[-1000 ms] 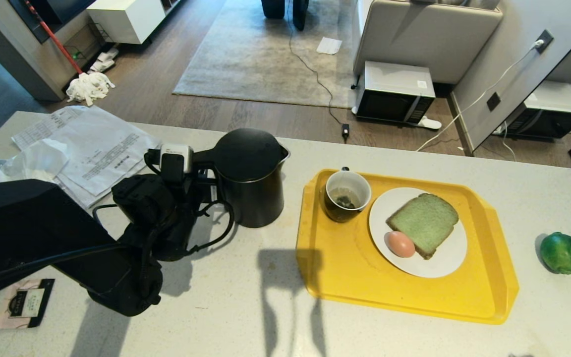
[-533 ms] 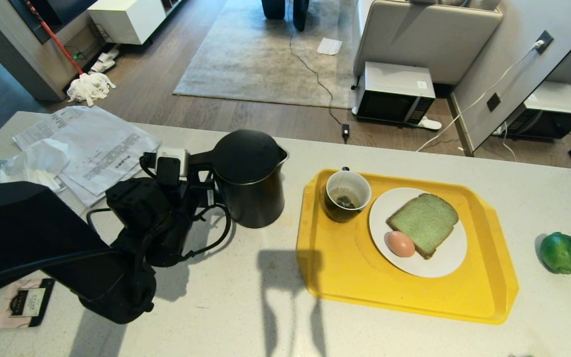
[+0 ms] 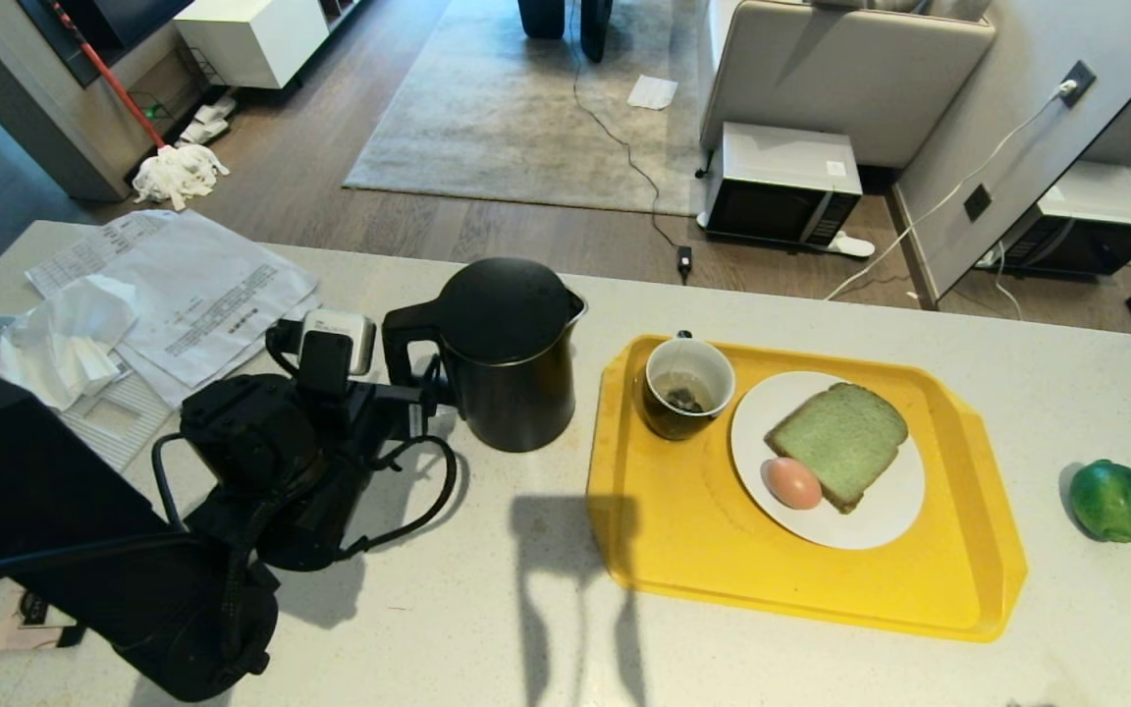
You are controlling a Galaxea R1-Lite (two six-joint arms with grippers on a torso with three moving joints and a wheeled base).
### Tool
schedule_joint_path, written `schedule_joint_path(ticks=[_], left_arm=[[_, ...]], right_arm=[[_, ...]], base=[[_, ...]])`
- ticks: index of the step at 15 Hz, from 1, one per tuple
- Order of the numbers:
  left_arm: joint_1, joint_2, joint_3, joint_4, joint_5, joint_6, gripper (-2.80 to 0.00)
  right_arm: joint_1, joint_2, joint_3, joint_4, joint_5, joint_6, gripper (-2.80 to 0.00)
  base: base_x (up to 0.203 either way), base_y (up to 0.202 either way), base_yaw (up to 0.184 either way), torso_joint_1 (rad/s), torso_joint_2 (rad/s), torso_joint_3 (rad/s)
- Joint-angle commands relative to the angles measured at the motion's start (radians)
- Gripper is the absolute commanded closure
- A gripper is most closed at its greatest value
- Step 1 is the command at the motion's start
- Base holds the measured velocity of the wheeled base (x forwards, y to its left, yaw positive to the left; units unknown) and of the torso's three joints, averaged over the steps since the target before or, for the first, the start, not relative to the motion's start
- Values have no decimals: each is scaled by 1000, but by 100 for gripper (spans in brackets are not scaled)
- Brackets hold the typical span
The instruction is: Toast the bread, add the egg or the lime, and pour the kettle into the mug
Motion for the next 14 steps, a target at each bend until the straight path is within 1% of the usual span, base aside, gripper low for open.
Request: schedule_joint_path(ticks=[1,4,6,8,9,10,12,14], left_arm=[[-24,-45,59,-8,4,1,-280],[-53,-125,164,-8,10,5,-280],[-77,-187,208,-8,16,12,-280],[-116,-263,228,-8,23,30,-280],[-136,-313,229,-8,32,53,-217],[-155,-365,222,-8,41,81,0],[-172,-447,198,-2,50,132,0],[-187,-523,183,51,51,157,0]], right_arm=[[0,0,1,1,1,0,0],[0,0,1,1,1,0,0],[0,0,1,1,1,0,0],[0,0,0,1,1,0,0],[0,0,1,1,1,0,0],[0,0,-1,2,1,0,0],[0,0,1,1,1,0,0],[0,0,1,1,1,0,0]], base=[[0,0,0,0,0,0],[0,0,0,0,0,0],[0,0,0,0,0,0],[0,0,0,0,0,0],[0,0,0,0,0,0],[0,0,0,0,0,0],[0,0,0,0,0,0],[0,0,0,0,0,0]])
